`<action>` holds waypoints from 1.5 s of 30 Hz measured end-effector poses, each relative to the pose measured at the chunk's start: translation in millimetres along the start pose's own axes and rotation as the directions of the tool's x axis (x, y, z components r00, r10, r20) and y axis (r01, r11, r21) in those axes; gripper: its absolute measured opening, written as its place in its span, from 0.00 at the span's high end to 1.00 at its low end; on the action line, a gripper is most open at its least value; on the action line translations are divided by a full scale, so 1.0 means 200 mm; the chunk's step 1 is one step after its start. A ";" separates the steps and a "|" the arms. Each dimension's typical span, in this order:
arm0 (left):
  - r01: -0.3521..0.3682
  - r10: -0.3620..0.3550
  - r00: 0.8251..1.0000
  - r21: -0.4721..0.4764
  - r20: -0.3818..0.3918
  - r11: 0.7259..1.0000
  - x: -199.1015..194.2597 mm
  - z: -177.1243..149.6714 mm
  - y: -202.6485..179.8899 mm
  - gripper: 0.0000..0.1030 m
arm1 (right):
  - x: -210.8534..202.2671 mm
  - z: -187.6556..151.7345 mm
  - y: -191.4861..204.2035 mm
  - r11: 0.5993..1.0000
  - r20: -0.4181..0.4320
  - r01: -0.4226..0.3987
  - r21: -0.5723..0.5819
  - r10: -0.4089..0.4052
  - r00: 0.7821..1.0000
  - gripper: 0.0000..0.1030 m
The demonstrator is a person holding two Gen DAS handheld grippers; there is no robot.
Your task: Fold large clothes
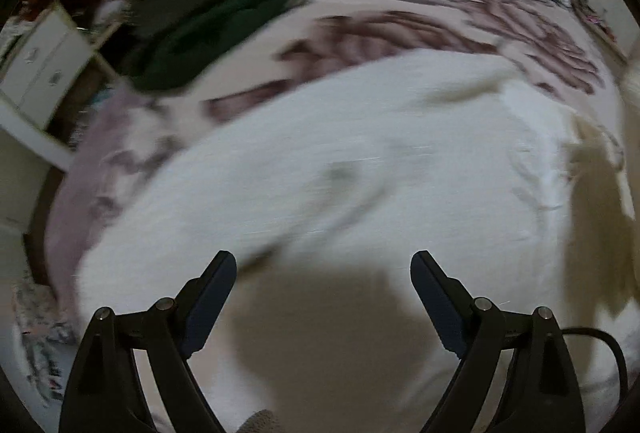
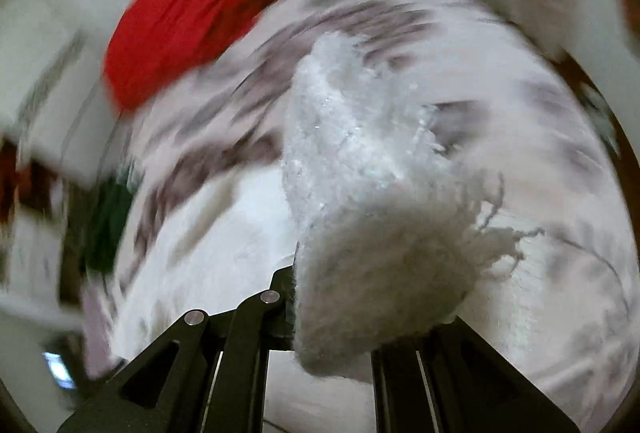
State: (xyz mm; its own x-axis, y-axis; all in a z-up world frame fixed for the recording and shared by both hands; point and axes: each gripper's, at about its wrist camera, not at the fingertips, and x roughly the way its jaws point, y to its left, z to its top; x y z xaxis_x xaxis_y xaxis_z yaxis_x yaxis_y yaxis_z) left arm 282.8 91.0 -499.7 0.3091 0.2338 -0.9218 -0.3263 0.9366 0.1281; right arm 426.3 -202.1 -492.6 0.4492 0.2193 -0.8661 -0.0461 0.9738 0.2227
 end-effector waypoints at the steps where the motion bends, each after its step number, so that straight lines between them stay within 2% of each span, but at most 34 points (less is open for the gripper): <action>1: -0.023 0.023 1.000 -0.002 0.006 1.000 0.00 -0.03 0.08 0.13 | 0.11 -0.03 0.18 0.997 -0.029 0.004 -0.083 -0.007 1.000 0.91; 5: -0.065 0.064 0.998 -0.032 -0.024 0.997 0.07 -0.12 0.31 0.13 | 0.48 -0.18 0.72 0.949 -0.140 -0.013 -0.316 -0.033 0.990 0.91; 8: -0.064 0.059 0.996 -0.079 -0.062 0.995 0.13 -0.17 0.45 0.13 | 0.69 -0.27 0.94 0.908 -0.204 -0.007 -0.418 -0.086 0.975 0.91; 9: -0.057 0.050 0.996 -0.094 -0.073 0.994 0.15 -0.18 0.48 0.13 | 0.73 -0.30 0.96 0.904 -0.246 -0.008 -0.428 -0.108 0.963 0.88; 11: -0.052 0.043 0.996 -0.116 -0.081 0.992 0.17 -0.20 0.54 0.13 | 0.80 -0.26 0.95 0.919 -0.327 -0.053 -0.390 -0.085 0.941 0.71; 12: -0.048 0.038 0.996 -0.121 -0.080 0.992 0.17 -0.20 0.56 0.13 | 0.77 -0.25 0.91 0.938 -0.361 -0.093 -0.335 -0.037 0.932 0.56; 13: -0.042 0.032 0.996 -0.122 -0.078 0.992 0.17 -0.21 0.57 0.13 | 0.71 -0.24 0.85 0.953 -0.369 -0.116 -0.280 0.004 0.929 0.46; 15: -0.035 0.026 0.997 -0.121 -0.076 0.992 0.16 -0.22 0.60 0.13 | 0.49 -0.25 0.64 0.981 -0.330 -0.109 -0.161 0.050 0.943 0.41; 16: -0.030 0.021 0.997 -0.117 -0.079 0.993 0.16 -0.23 0.61 0.13 | 0.39 -0.26 0.54 0.989 -0.310 -0.089 -0.118 0.049 0.950 0.41; 17: -0.026 0.017 0.996 -0.112 -0.083 0.993 0.16 -0.24 0.61 0.13 | 0.26 -0.30 0.39 0.997 -0.285 -0.026 -0.068 0.005 0.959 0.41; 19: -0.021 0.012 0.996 -0.100 -0.091 0.995 0.15 -0.25 0.60 0.13 | 0.11 -0.38 0.15 0.991 -0.281 0.136 -0.015 -0.135 0.950 0.41; 20: -0.019 0.011 0.996 -0.089 -0.091 0.996 0.15 -0.25 0.59 0.13 | 0.04 -0.45 0.00 0.971 -0.295 0.240 0.001 -0.229 0.928 0.41; 22: -0.023 0.017 0.996 -0.063 -0.091 0.998 0.14 -0.27 0.55 0.13 | 0.02 -0.56 -0.23 0.938 -0.366 0.347 0.006 -0.321 0.873 0.40; 23: -0.019 0.014 0.995 -0.051 -0.095 0.998 0.15 -0.28 0.53 0.13 | 0.04 -0.63 -0.34 0.931 -0.417 0.364 0.022 -0.322 0.850 0.40; 25: -0.008 0.004 0.993 -0.036 -0.115 0.999 0.16 -0.29 0.49 0.13 | 0.12 -0.74 -0.52 0.933 -0.478 0.357 0.035 -0.298 0.826 0.42; 26: -0.002 -0.002 0.992 -0.034 -0.123 0.999 0.16 -0.30 0.47 0.13 | 0.13 -0.74 -0.58 0.927 -0.458 0.370 0.053 -0.307 0.834 0.46; 27: 0.003 -0.007 0.992 -0.033 -0.128 0.999 0.16 -0.31 0.46 0.13 | 0.13 -0.74 -0.67 0.911 -0.421 0.400 0.104 -0.324 0.847 0.57; 28: 0.005 -0.009 0.991 -0.030 -0.134 1.000 0.16 -0.32 0.44 0.13 | 0.12 -0.72 -0.75 0.895 -0.398 0.411 0.170 -0.319 0.860 0.63; 29: 0.006 -0.010 0.990 -0.030 -0.140 1.000 0.17 -0.32 0.44 0.13 | 0.09 -0.71 -0.87 0.865 -0.367 0.412 0.286 -0.299 0.881 0.64; 30: 0.006 -0.011 0.989 -0.035 -0.147 0.999 0.17 -0.32 0.43 0.13 | 0.09 -0.72 -0.97 0.836 -0.357 0.406 0.368 -0.276 0.892 0.64; 32: -0.002 -0.008 0.987 -0.062 -0.161 0.998 0.18 -0.33 0.45 0.13 | 0.09 -0.76 -1.11 0.791 -0.367 0.418 0.447 -0.263 0.892 0.64; 34: -0.003 -0.015 0.985 -0.102 -0.172 0.995 0.18 -0.33 0.50 0.13 | 0.08 -0.82 -1.17 0.775 -0.384 0.393 0.495 -0.211 0.899 0.64; 36: -0.009 -0.020 0.983 -0.152 -0.184 0.988 0.17 -0.35 0.57 0.13 | 0.01 -0.87 -1.16 0.783 -0.387 0.374 0.497 -0.186 0.903 0.59; 38: -0.005 -0.042 0.979 -0.228 -0.201 0.974 0.16 -0.39 0.68 0.13 | -0.10 -0.92 -1.10 0.800 -0.369 0.339 0.495 -0.160 0.916 0.53; 40: 0.026 -0.100 0.971 -0.320 -0.219 0.947 0.17 -0.45 0.80 0.13 | -0.22 -1.00 -1.03 0.806 -0.343 0.284 0.519 -0.108 0.933 0.43; 41: 0.056 -0.147 0.964 -0.369 -0.223 0.928 0.18 -0.49 0.85 0.13 | -0.26 -1.04 -0.99 0.808 -0.341 0.263 0.528 -0.082 0.937 0.43; 42: 0.112 -0.229 0.948 -0.443 -0.220 0.889 0.22 -0.53 0.93 0.13 | -0.28 -1.09 -0.94 0.810 -0.341 0.240 0.535 -0.052 0.939 0.43; 44: 0.179 -0.330 0.926 -0.556 -0.184 0.812 0.26 -0.59 1.03 0.14 | -0.30 -1.16 -0.82 0.820 -0.338 0.191 0.540 0.003 0.941 0.43; 45: 0.231 -0.392 0.910 -0.622 -0.135 0.749 0.29 -0.63 1.10 0.14 | -0.29 -1.20 -0.74 0.834 -0.340 0.162 0.528 0.033 0.940 0.43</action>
State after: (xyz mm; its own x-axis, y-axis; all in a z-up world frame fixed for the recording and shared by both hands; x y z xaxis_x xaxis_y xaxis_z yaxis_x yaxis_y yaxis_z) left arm 117.3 277.2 -570.5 0.2889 -0.1899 -0.9383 -0.7282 0.5926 -0.3441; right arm 193.3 -344.4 -583.0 0.1170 0.2588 -0.9588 0.5050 0.8158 0.2818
